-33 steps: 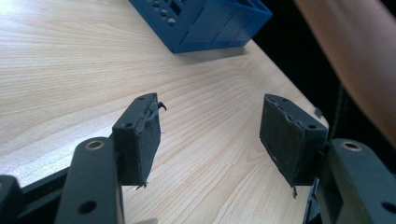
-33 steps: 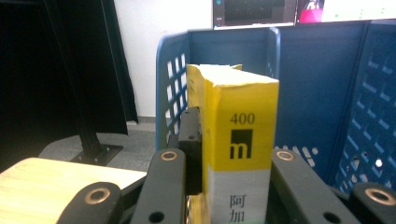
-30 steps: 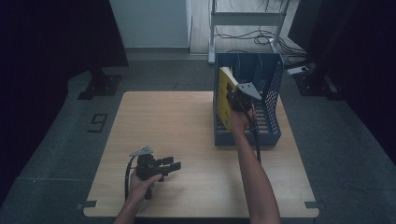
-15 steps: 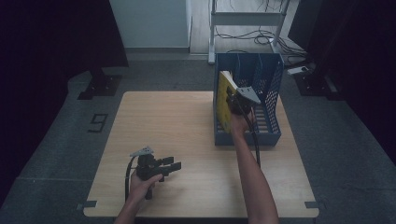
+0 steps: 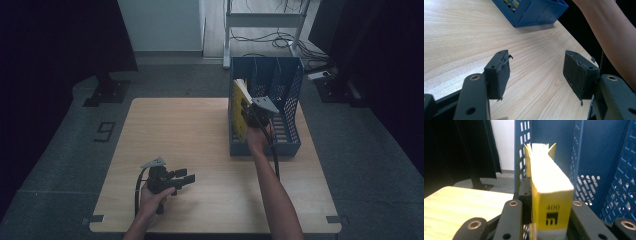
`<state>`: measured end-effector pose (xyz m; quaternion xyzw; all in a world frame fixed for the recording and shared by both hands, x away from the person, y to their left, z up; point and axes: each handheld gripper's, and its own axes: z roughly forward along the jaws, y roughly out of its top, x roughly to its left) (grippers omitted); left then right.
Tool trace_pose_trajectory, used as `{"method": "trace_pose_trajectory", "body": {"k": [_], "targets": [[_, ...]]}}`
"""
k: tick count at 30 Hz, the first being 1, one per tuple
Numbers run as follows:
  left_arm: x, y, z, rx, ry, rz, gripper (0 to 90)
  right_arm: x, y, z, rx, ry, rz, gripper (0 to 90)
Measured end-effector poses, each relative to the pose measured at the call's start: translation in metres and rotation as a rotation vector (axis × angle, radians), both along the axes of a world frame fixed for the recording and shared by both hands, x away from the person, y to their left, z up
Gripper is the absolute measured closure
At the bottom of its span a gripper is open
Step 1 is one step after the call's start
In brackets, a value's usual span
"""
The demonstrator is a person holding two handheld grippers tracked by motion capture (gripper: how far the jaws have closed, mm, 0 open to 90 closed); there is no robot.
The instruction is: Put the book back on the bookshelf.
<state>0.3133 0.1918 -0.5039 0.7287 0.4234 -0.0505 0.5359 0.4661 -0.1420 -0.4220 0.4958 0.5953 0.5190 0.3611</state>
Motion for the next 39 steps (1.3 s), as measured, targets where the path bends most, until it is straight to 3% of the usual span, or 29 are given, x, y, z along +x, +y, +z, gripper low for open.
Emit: {"method": "trace_pose_trajectory", "body": {"k": [18, 26, 29, 35, 39], "targets": [[0.0, 0.0, -0.001, 0.004, 0.003, 0.002, 37.9, -0.012, -0.004, 0.002, -0.029, 0.075, 0.065, 70.3], [0.001, 0.0, -0.002, 0.003, 0.004, 0.002, 37.9, -0.012, -0.005, 0.003, -0.04, 0.077, 0.067, 69.5], [0.001, 0.0, -0.002, 0.003, 0.005, 0.004, 37.9, -0.012, -0.005, 0.006, -0.044, 0.057, 0.072, 67.3], [0.001, 0.0, -0.003, 0.003, 0.009, 0.003, 37.9, -0.008, -0.004, 0.019, -0.055, 0.058, 0.08, 65.5], [0.001, 0.001, -0.002, 0.003, 0.006, 0.002, 37.9, -0.001, -0.002, 0.023, -0.079, 0.093, 0.082, 64.5]]}}
